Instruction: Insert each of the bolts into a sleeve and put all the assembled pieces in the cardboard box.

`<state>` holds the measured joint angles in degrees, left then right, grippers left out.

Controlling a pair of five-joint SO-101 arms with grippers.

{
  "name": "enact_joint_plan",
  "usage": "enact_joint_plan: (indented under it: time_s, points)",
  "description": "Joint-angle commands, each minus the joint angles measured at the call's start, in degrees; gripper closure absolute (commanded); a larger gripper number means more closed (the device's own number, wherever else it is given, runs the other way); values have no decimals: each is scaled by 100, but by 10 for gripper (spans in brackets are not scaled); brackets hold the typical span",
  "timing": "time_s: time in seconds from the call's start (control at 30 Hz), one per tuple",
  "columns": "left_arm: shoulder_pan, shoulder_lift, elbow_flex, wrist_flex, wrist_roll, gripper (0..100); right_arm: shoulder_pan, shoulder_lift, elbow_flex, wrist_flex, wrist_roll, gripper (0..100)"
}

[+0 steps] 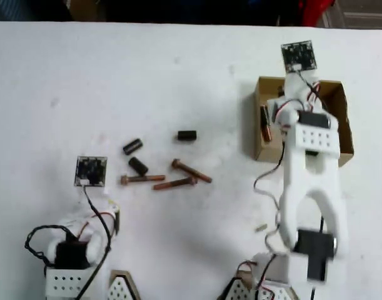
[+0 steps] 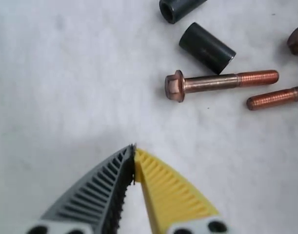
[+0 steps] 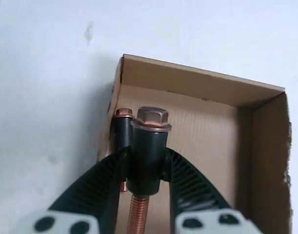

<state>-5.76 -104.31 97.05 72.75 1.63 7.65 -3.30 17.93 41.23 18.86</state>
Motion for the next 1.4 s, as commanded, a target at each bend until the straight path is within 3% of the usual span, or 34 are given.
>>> enact_joint_plan:
  time_s: [0.0,0.33,0.63,0.83,1.1,1.37]
  points:
    - [-40,-40,-9,79,-53,977,110,655,-835,-171,97,981]
    - [-40,-40,-9,79,-53,977,110,2290,-1785,-171,105,981]
    - [-40,-40,-9,79,-53,977,40,2791,-2136,-127,105,966]
    - [-40,-40,-9,79,-53,977,-84,2774,-2127,4,105,834]
    - [-40,-40,-9,79,-53,976,-101,2440,-2110,48,62,879]
    - [-40,-40,-9,79,-53,976,-321,1007,-2101,1191,79,888]
